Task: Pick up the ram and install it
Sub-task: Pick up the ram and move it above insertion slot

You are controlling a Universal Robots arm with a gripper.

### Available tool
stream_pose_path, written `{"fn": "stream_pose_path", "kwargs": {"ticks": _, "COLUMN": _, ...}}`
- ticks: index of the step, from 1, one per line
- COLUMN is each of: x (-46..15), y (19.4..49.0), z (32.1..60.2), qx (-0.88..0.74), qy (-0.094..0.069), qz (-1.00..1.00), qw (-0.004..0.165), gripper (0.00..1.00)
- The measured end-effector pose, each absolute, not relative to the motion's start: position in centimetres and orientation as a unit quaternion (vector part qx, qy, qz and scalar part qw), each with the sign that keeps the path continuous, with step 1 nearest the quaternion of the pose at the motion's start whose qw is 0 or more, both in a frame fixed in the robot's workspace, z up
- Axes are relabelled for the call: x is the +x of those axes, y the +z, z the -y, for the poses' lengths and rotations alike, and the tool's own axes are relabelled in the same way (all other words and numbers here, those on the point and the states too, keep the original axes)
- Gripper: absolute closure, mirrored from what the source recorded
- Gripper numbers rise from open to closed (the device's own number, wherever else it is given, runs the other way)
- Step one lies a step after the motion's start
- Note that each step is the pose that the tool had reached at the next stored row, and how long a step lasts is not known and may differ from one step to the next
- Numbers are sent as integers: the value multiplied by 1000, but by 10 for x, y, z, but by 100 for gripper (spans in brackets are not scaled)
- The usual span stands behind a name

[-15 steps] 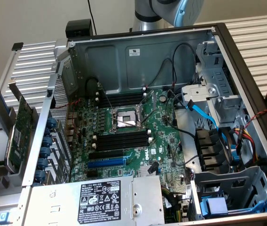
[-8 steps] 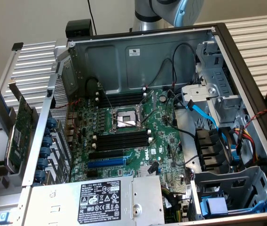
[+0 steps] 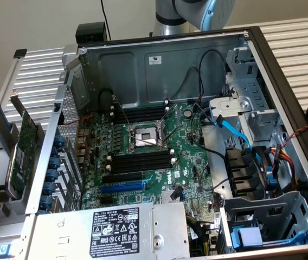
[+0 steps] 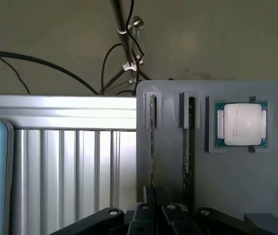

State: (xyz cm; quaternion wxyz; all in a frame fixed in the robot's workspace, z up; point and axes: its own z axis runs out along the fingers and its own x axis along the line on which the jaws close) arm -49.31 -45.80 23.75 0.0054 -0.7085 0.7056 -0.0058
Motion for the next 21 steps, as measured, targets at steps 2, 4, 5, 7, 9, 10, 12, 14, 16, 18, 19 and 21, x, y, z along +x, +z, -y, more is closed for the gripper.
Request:
{"fn": "stream_pose_path", "kwargs": {"ticks": 2, "x": -493, "y": 246, "z": 458, "qx": -709, "qy": -6, "qz": -706, "qw": 5, "gripper": 88}}
{"fn": "stream_pose_path", "kwargs": {"ticks": 4, "x": -493, "y": 255, "z": 458, "qx": -709, "qy": -6, "qz": -706, "qw": 5, "gripper": 88}}
{"fn": "stream_pose_path", "kwargs": {"ticks": 5, "x": -493, "y": 260, "z": 458, "qx": -709, "qy": -6, "qz": -706, "qw": 6, "gripper": 88}}
{"fn": "stream_pose_path", "kwargs": {"ticks": 7, "x": -493, "y": 269, "z": 458, "qx": -709, "qy": -6, "qz": -706, "qw": 5, "gripper": 88}}
{"fn": "stream_pose_path", "kwargs": {"ticks": 9, "x": -492, "y": 278, "z": 458, "qx": -709, "qy": -6, "qz": -706, "qw": 5, "gripper": 88}}
{"fn": "stream_pose_path", "kwargs": {"ticks": 10, "x": -490, "y": 283, "z": 458, "qx": -709, "qy": -6, "qz": -706, "qw": 5, "gripper": 88}}
{"fn": "stream_pose_path", "kwargs": {"ticks": 12, "x": -485, "y": 292, "z": 459, "qx": -709, "qy": -5, "qz": -706, "qw": 6, "gripper": 88}}
{"fn": "stream_pose_path", "kwargs": {"ticks": 14, "x": -479, "y": 301, "z": 461, "qx": -709, "qy": -4, "qz": -706, "qw": 7, "gripper": 88}}
{"fn": "stream_pose_path", "kwargs": {"ticks": 16, "x": -474, "y": 310, "z": 462, "qx": -709, "qy": -3, "qz": -706, "qw": 8, "gripper": 88}}
{"fn": "stream_pose_path", "kwargs": {"ticks": 18, "x": -468, "y": 319, "z": 464, "qx": -709, "qy": -2, "qz": -706, "qw": 9, "gripper": 88}}
{"fn": "stream_pose_path", "kwargs": {"ticks": 19, "x": -465, "y": 324, "z": 464, "qx": -709, "qy": -1, "qz": -706, "qw": 10, "gripper": 88}}
{"fn": "stream_pose_path", "kwargs": {"ticks": 21, "x": -460, "y": 333, "z": 466, "qx": -709, "qy": 1, "qz": -706, "qw": 12, "gripper": 88}}
